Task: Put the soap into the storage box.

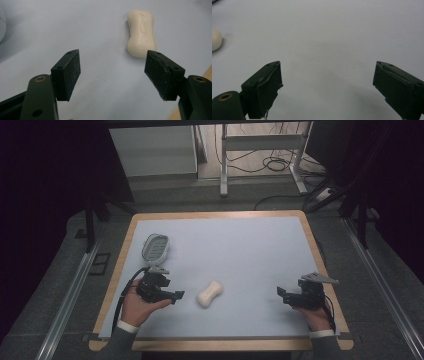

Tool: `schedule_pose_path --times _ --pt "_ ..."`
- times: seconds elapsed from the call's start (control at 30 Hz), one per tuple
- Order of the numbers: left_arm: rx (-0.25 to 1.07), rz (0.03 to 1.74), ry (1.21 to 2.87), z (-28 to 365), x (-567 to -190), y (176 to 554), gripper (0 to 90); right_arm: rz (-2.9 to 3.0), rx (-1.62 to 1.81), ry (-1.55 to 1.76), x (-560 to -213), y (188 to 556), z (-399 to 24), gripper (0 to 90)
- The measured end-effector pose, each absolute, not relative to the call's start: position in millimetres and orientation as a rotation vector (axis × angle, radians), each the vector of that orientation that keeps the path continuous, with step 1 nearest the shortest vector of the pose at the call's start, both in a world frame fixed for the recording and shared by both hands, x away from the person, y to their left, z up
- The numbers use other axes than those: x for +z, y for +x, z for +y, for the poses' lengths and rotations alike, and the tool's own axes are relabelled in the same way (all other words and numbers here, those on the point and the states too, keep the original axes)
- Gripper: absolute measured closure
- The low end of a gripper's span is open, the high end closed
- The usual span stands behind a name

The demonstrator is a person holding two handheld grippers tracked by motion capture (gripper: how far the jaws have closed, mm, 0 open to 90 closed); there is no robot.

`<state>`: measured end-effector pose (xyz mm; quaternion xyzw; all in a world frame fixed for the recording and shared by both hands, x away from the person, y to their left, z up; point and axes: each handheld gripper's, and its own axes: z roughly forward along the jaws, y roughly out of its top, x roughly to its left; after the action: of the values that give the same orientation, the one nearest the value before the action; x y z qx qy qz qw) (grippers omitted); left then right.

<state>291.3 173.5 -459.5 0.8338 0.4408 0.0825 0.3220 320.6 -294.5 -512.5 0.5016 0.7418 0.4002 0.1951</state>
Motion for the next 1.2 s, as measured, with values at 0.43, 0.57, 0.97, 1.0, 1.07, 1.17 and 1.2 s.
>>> schedule_pose_path --times 0.43,0.57,0.97,1.0,1.07,1.17,1.2 --pt "0.231 1.110 2.224 155 -448 298 29.5 2.037 1.115 1.414 -510 319 -297 8.7" --pt "0.226 1.098 2.230 150 -447 299 29.5 2.035 1.115 1.415 -510 319 -298 8.8" --pt "0.212 1.081 2.264 132 -449 310 29.4 2.042 1.113 1.406 -511 319 -297 8.9" --pt "0.211 1.080 2.266 131 -450 311 29.4 2.042 1.111 1.406 -511 319 -297 8.9" --pt "0.209 1.079 2.273 128 -451 314 29.4 2.038 1.110 1.411 -511 319 -297 8.9" --pt "0.203 1.081 2.282 122 -453 318 29.8 2.017 1.110 1.418 -511 319 -299 8.9" --pt "0.201 1.084 2.282 120 -454 319 29.9 2.015 1.110 1.419 -510 319 -299 8.9"
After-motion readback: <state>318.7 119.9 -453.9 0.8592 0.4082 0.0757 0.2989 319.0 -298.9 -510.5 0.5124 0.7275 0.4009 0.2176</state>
